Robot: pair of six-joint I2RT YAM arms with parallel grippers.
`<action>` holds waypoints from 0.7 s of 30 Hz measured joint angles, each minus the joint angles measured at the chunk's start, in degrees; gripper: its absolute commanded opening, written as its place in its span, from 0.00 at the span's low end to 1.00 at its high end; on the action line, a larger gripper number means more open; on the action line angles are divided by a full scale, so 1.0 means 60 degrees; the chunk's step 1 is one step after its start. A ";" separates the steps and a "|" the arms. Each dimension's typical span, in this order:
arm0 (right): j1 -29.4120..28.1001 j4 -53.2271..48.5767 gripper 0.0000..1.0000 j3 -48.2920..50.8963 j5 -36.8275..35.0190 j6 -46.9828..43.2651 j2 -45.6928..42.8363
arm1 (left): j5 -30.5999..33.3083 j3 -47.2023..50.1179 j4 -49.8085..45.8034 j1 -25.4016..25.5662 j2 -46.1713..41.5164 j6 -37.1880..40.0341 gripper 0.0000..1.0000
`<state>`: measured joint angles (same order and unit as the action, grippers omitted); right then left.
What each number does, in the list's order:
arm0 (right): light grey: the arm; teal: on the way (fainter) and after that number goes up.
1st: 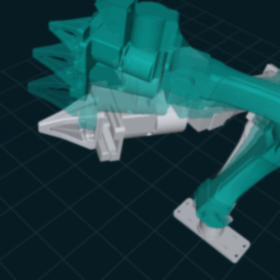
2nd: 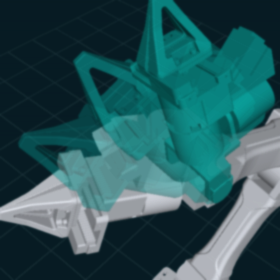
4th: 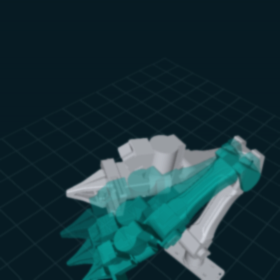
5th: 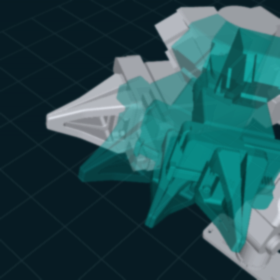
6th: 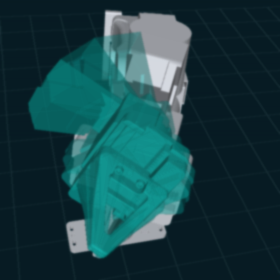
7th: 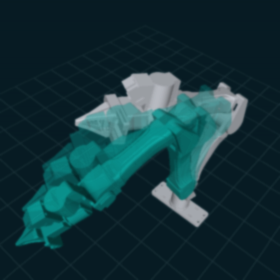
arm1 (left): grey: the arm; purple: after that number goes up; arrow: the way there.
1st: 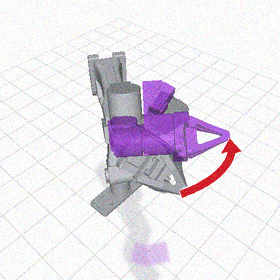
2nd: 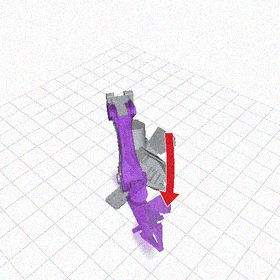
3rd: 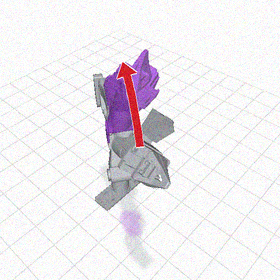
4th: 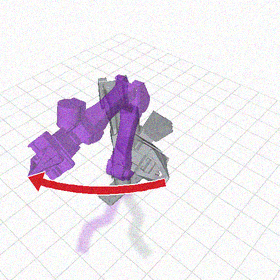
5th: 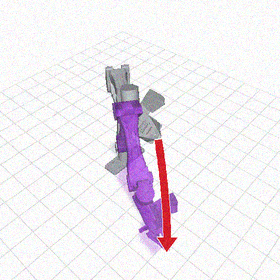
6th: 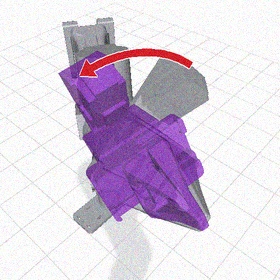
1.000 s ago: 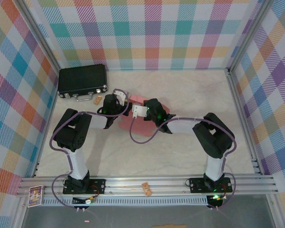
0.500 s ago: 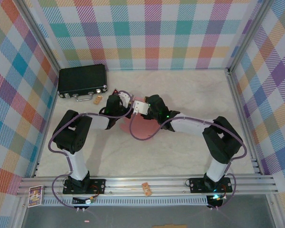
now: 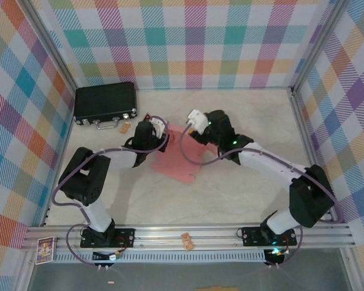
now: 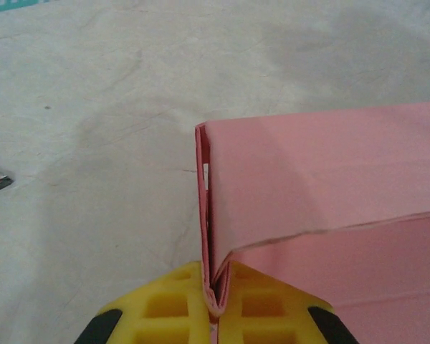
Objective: Fold the paper box
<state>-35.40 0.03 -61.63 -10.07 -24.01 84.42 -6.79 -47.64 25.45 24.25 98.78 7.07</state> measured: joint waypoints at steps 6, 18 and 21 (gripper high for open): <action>0.1876 -0.1049 0.55 -0.0044 0.0586 0.1891 -0.0168 | 0.0412 0.0229 -0.0222 0.0011 -0.0109 -0.0066 0.07; 0.2608 -0.2954 0.51 -0.0062 0.1770 0.2936 0.1545 | 0.0809 0.0291 -0.0237 0.0018 -0.0157 -0.0277 0.07; 0.2579 -0.3136 0.50 -0.0291 0.2065 0.3060 0.2069 | 0.0823 0.0291 -0.0237 0.0018 -0.0157 -0.0280 0.07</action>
<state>-19.92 -18.79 -63.37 2.33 -5.65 96.84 -1.85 -45.89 24.03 24.36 97.84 5.39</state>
